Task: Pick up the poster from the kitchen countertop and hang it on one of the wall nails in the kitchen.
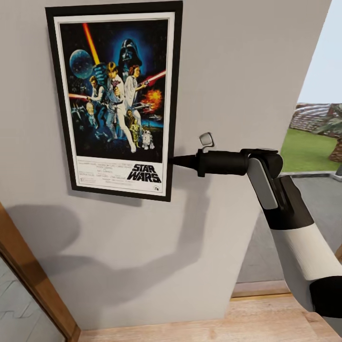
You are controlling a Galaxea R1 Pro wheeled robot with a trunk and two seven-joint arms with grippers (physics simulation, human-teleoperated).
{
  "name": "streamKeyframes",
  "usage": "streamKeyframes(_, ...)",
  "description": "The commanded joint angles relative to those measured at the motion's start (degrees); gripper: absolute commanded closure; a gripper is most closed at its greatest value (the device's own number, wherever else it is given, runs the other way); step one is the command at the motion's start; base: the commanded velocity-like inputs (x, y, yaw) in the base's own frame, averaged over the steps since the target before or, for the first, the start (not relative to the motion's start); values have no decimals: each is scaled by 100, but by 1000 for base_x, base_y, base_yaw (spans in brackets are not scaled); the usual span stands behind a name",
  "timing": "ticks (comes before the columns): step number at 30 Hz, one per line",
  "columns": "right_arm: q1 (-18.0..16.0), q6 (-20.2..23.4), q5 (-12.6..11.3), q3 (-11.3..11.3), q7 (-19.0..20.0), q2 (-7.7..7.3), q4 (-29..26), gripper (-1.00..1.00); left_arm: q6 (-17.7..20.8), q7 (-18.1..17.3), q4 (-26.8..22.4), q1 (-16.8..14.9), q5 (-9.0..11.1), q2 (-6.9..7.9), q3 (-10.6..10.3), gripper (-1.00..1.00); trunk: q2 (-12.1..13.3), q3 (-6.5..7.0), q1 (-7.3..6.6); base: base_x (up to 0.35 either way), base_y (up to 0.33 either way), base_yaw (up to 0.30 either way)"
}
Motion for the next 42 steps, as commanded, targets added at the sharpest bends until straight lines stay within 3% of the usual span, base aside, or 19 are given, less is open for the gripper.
streamKeyframes(1,-6,29,-25,4,6,-4,0,100,2,-36,-3,-1,29,-2,13,-100,-12,-12,4,4,-39,0)
streamKeyframes(42,153,-186,-34,17,266,-4,-44,100,2,-36,2,-1,29,-2,13,-100,-12,-12,4,0,-3,0)
